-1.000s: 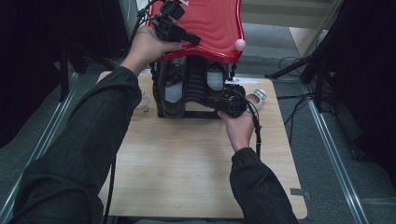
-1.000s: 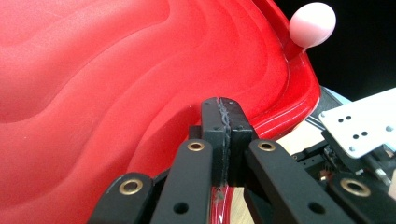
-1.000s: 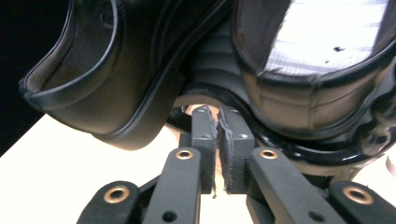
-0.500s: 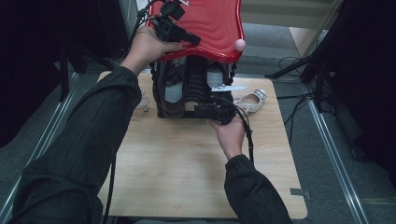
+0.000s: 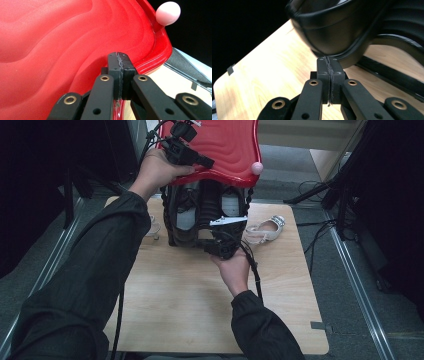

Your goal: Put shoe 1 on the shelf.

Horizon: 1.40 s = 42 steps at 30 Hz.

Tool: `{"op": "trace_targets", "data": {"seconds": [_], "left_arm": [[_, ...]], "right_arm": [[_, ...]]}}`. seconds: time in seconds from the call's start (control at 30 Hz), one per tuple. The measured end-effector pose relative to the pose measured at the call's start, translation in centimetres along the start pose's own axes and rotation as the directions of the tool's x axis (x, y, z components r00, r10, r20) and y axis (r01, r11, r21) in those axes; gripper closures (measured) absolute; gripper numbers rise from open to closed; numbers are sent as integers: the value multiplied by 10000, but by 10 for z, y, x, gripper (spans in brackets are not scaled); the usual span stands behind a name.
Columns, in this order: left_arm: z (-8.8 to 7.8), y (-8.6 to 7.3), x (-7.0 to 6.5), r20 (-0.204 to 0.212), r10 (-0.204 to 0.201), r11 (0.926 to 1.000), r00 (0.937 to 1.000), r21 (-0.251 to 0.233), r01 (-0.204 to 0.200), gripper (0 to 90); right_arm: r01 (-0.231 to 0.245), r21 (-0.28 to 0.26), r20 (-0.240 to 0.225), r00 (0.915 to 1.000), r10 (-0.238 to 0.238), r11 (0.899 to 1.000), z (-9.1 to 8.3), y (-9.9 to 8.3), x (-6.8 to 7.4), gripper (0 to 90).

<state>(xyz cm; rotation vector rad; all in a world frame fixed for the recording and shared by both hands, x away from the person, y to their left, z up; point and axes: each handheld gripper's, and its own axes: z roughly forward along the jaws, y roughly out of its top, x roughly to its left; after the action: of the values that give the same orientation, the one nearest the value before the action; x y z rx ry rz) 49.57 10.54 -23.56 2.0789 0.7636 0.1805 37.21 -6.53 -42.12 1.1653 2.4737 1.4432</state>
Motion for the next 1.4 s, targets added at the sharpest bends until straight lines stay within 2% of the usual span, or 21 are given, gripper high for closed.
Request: {"op": "trace_targets", "data": {"seconds": [0.17,0.3,0.43,0.5,0.57,0.8,0.9,0.97,1.13,1.4], "left_arm": [[0,0,1,75,-156,9999,9999,7,156,900],[0,0,1,52,-122,9999,9999,0,122,900],[-1,-1,1,33,-90,10000,10000,-14,90,900],[-1,-1,0,-16,-80,10000,10000,-22,80,900],[-1,-1,1,-10,-92,10000,10000,-23,92,900],[-1,-1,2,-3,-131,9999,9999,-15,131,900],[-1,-1,2,-7,-112,9999,9999,-13,112,900],[-1,-1,1,-8,-113,9999,9999,-18,113,900],[-1,-1,0,-37,-65,10000,10000,-17,65,900],[-1,-1,1,-38,-81,10000,10000,-57,81,900]], "right_arm": [[186,229,-208,9996,-182,9996,13,0,10,900],[224,249,-315,9993,-216,9994,16,1,14,900],[215,119,-486,9986,-209,9997,20,5,18,900],[337,7,-372,9987,-337,9994,22,8,19,900],[364,50,-506,9981,-361,9993,23,10,17,900],[550,194,-358,9979,-543,9983,20,12,13,900],[263,74,-211,9994,-262,9996,17,15,5,900],[11,19,-337,9994,-11,10000,17,17,1,900],[96,13,-125,9999,-95,10000,19,24,0,900],[-229,-285,-76,9997,227,9993,29,37,-7,900]]}}
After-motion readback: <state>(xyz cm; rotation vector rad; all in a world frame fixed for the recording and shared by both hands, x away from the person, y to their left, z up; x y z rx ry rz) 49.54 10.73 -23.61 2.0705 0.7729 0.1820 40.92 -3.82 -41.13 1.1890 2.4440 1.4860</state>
